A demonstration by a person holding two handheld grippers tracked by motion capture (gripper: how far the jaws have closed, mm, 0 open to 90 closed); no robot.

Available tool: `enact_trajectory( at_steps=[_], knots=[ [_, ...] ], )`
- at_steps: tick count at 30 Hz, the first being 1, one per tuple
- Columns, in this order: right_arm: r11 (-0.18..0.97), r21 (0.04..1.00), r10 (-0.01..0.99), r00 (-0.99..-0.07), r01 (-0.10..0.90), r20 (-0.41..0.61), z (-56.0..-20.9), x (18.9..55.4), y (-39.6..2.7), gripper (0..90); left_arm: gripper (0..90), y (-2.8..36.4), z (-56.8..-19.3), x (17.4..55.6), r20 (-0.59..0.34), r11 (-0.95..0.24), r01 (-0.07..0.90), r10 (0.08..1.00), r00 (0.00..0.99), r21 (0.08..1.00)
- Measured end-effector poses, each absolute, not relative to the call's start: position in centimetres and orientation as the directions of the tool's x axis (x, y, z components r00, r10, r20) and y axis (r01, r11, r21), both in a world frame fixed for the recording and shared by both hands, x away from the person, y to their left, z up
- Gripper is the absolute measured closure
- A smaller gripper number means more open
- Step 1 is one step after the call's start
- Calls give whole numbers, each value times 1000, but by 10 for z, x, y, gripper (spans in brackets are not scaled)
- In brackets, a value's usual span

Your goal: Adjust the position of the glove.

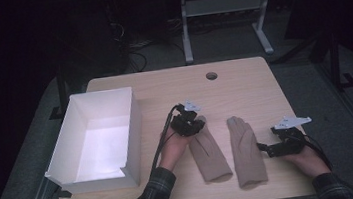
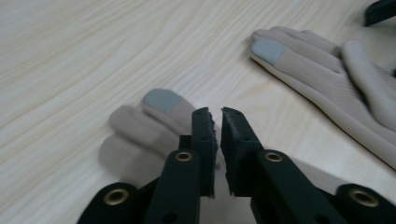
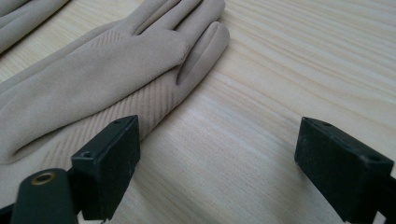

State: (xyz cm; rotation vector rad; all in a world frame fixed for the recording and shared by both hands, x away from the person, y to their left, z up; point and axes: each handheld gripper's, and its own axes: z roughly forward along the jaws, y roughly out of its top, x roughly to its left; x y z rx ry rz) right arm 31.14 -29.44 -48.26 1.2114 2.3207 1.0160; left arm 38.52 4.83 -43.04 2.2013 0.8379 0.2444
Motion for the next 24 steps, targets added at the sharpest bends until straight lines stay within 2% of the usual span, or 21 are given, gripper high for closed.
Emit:
enact_trajectory(
  at_steps=[6,7,10,14,21,24],
  knots=[
    [383,722,813,-582,576,34,-483,311,-294,137,682,71,-426,367,-106,-480,512,647,755,712],
    [383,722,813,-582,576,34,-483,311,-294,137,682,75,-427,363,-112,-478,518,649,752,709],
    [382,722,813,-581,577,34,-483,311,-294,137,595,85,-432,352,-111,-481,529,657,745,699],
    [380,721,814,-580,579,36,-482,313,-294,137,536,94,-443,340,-128,-475,550,666,735,687],
    [381,724,814,-580,575,32,-483,313,-294,138,510,89,-458,347,-178,-451,587,671,720,672],
    [382,724,813,-581,574,32,-483,313,-294,138,528,85,-463,347,-152,-475,582,674,723,660]
  ],
)
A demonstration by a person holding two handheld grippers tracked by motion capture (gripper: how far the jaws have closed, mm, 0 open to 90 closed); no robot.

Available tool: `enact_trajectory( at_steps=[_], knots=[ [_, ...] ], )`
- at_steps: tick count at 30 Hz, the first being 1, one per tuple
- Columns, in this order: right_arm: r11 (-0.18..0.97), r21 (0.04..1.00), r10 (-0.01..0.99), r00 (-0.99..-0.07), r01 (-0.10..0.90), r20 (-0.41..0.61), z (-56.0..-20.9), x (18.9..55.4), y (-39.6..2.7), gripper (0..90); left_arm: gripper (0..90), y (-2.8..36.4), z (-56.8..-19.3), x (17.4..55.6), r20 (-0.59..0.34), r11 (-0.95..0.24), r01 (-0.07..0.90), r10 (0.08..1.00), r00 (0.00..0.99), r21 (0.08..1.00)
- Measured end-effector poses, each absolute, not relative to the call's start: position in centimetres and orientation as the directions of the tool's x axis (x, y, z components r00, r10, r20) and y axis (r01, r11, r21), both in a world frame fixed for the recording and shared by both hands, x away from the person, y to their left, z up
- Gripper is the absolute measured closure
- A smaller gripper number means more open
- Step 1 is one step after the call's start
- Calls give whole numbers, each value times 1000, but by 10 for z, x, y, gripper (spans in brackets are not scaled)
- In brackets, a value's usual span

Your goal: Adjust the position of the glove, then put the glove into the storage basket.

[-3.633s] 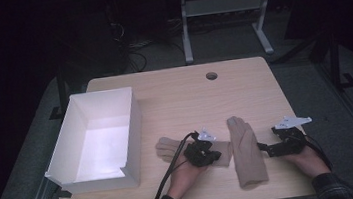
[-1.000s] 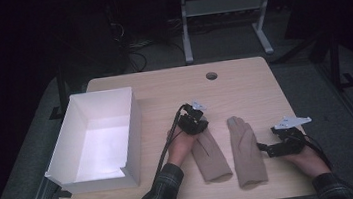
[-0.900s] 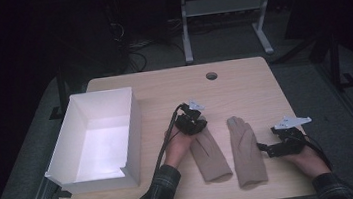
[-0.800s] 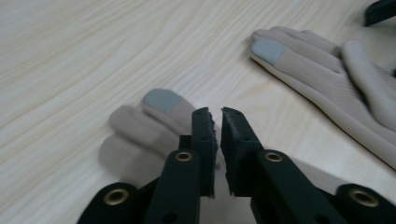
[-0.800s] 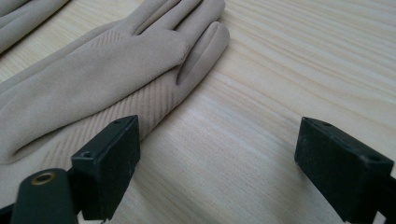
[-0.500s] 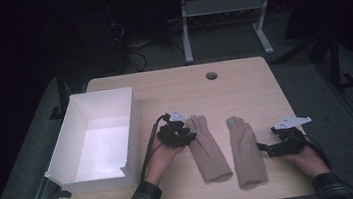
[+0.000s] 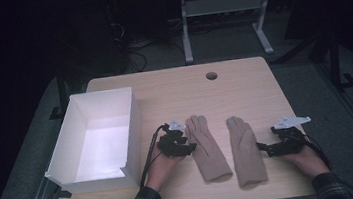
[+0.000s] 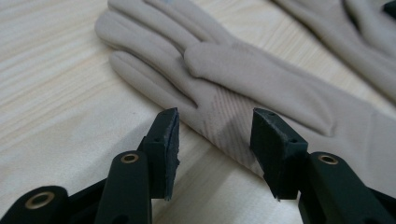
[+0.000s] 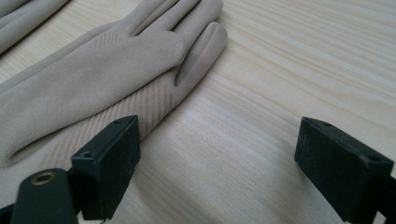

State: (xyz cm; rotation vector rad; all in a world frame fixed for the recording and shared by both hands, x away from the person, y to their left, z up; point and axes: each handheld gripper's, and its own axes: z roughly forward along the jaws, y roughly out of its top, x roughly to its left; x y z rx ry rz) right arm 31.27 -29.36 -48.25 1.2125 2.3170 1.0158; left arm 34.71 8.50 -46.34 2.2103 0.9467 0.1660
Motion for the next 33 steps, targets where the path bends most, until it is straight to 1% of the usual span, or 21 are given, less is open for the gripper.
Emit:
enact_trajectory(
  at_steps=[2,3,4,5,6,8,10,11,12,13,14,15,16,17,19,21,25,33],
  knots=[
    [383,723,813,-582,574,31,-482,313,-294,138,591,84,-464,346,-153,-472,579,673,723,665],
    [384,724,812,-582,573,31,-483,313,-294,139,591,84,-464,346,-162,-469,583,671,724,664],
    [385,724,812,-584,572,29,-483,312,-294,139,669,84,-464,346,-165,-470,584,668,725,662],
    [385,724,812,-584,572,29,-483,312,-294,139,669,84,-464,345,-168,-477,582,661,731,659],
    [383,723,812,-583,576,34,-482,312,-293,139,741,84,-465,346,-185,-473,585,652,735,659],
    [383,723,811,-583,575,34,-482,312,-293,139,831,84,-465,346,-180,-476,581,651,737,660],
    [383,723,812,-583,575,33,-482,312,-293,147,865,84,-464,347,-185,-474,584,650,737,659],
    [385,720,812,-583,577,33,-482,311,-292,183,870,84,-464,347,-185,-474,584,650,737,659],
    [391,716,807,-589,579,36,-480,311,-292,246,873,84,-464,347,-189,-474,585,648,738,659],
    [391,716,807,-589,579,36,-480,311,-292,246,873,84,-463,348,-193,-472,586,646,739,659],
    [401,705,789,-611,585,58,-474,309,-290,440,877,86,-461,349,-213,-465,595,642,737,656],
    [401,705,789,-611,585,58,-474,309,-290,440,878,86,-461,349,-213,-465,595,642,737,656],
    [409,714,771,-633,568,62,-471,307,-290,548,878,88,-459,349,-220,-464,593,634,741,659],
    [427,717,741,-668,552,73,-467,304,-290,714,880,90,-456,349,-247,-446,597,624,742,667],
    [438,716,715,-693,543,88,-464,303,-288,827,880,92,-452,348,-252,-453,588,606,754,669],
    [443,706,696,-708,553,118,-464,303,-286,888,881,92,-449,347,-273,-438,592,597,754,677],
    [474,684,673,-729,555,125,-469,303,-280,900,881,91,-442,346,-289,-438,582,571,769,685],
    [472,692,648,-747,546,148,-469,307,-268,899,880,87,-438,346,-291,-446,568,548,784,691]
  ],
)
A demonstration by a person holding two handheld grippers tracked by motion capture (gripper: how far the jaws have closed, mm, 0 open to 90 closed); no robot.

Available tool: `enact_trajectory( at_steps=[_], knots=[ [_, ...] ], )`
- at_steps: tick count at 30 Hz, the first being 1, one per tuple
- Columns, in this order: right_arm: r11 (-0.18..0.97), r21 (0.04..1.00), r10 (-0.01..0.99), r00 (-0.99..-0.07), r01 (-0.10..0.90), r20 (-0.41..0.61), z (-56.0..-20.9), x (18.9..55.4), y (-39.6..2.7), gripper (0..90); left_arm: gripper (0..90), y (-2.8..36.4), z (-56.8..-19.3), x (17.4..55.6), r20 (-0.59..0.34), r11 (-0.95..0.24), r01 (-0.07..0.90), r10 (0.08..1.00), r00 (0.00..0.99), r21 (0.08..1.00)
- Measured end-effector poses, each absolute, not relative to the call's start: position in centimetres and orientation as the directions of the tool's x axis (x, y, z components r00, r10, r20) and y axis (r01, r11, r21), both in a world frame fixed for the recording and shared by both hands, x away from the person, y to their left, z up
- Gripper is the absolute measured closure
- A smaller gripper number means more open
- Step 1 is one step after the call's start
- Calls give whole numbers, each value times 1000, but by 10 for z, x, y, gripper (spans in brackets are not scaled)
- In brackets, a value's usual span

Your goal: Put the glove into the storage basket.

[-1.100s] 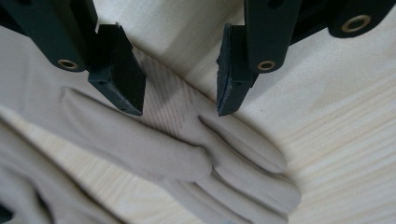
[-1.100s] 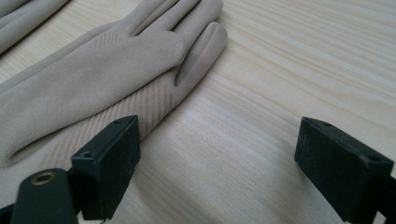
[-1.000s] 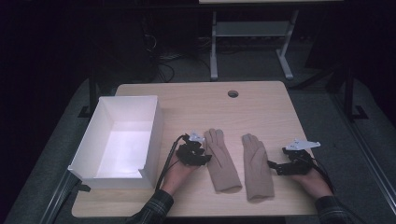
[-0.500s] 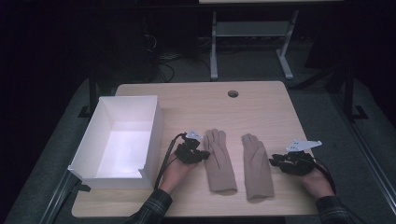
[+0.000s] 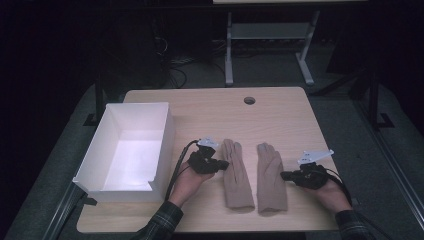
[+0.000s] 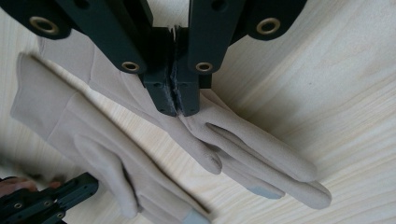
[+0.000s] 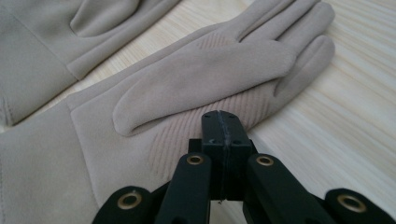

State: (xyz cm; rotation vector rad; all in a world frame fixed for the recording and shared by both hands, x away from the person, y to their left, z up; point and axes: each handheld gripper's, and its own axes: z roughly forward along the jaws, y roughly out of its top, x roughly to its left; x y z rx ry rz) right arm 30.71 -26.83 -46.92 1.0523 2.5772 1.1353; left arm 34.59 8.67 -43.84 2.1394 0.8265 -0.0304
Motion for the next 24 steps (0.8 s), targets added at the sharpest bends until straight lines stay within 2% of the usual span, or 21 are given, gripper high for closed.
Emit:
enact_trajectory(
  at_steps=[24],
  knots=[
    [489,699,590,-788,521,175,-469,312,-234,900,879,65,-426,346,-333,-435,539,464,821,721]
  ],
)
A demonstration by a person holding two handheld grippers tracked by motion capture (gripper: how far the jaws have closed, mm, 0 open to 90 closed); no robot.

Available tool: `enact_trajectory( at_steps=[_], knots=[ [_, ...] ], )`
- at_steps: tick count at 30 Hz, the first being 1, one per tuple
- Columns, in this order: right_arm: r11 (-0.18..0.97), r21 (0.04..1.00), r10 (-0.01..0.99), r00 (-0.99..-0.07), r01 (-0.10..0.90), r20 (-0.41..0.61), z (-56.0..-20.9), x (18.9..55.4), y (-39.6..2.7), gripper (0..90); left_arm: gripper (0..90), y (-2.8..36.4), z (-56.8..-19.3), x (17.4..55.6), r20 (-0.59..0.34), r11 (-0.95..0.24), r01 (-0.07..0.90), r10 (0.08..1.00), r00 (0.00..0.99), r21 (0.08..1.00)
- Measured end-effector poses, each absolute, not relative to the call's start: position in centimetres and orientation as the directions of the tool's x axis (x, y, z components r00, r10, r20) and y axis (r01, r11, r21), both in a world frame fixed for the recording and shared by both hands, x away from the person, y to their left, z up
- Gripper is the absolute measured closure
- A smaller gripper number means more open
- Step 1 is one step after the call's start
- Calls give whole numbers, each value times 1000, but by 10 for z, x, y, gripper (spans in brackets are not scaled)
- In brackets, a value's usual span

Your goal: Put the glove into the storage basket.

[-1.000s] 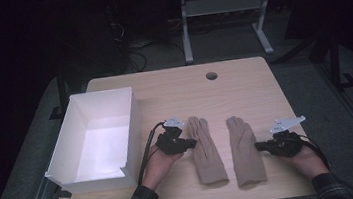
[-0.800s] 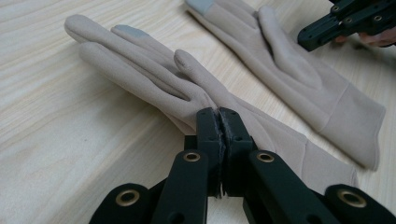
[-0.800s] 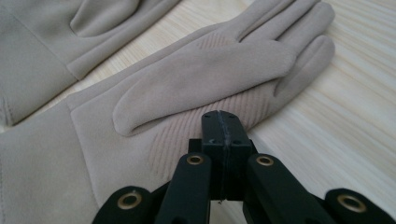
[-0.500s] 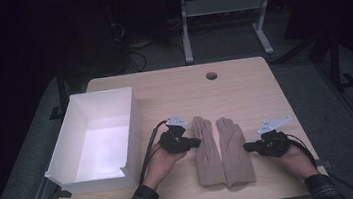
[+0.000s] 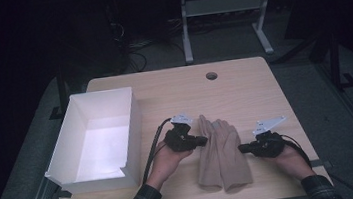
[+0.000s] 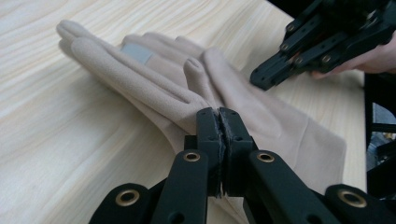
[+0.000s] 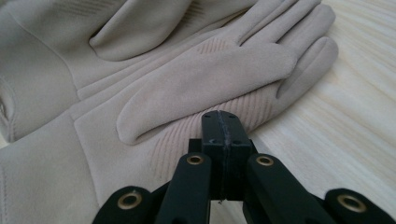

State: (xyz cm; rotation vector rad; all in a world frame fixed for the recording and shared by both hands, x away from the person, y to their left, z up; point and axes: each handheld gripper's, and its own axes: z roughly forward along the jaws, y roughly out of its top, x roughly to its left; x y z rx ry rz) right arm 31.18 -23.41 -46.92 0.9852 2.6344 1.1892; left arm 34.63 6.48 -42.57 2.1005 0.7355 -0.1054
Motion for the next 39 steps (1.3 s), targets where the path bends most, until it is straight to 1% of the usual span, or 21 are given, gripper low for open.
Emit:
enact_trajectory(
  at_steps=[9,18,25,31,32,33,34,36,37,39],
  knots=[
    [489,700,575,-796,521,190,-470,312,-226,900,879,45,-419,349,-335,-445,514,422,843,733],
    [502,704,547,-815,502,190,-471,311,-212,900,880,32,-420,352,-339,-444,510,411,846,736],
    [511,707,535,-824,490,184,-471,309,-204,900,880,13,-430,349,-331,-478,497,391,859,724],
    [512,705,538,-823,492,184,-471,309,-204,900,878,1,-438,350,-341,-485,505,389,856,714],
    [512,705,538,-823,491,182,-471,309,-204,900,873,0,-439,350,-343,-484,505,388,856,714],
    [512,705,539,-823,492,183,-471,309,-204,900,843,-1,-439,350,-340,-486,503,387,857,715],
    [512,705,539,-823,490,181,-471,309,-206,890,828,-1,-438,349,-341,-476,499,382,859,724],
    [508,704,552,-815,497,177,-470,307,-211,843,799,1,-433,346,-328,-481,483,373,868,732],
    [503,707,556,-812,497,175,-469,306,-215,827,801,1,-431,344,-321,-485,475,370,872,734],
    [483,716,579,-797,504,171,-467,305,-225,768,845,0,-431,340,-313,-502,463,356,880,730]
  ],
)
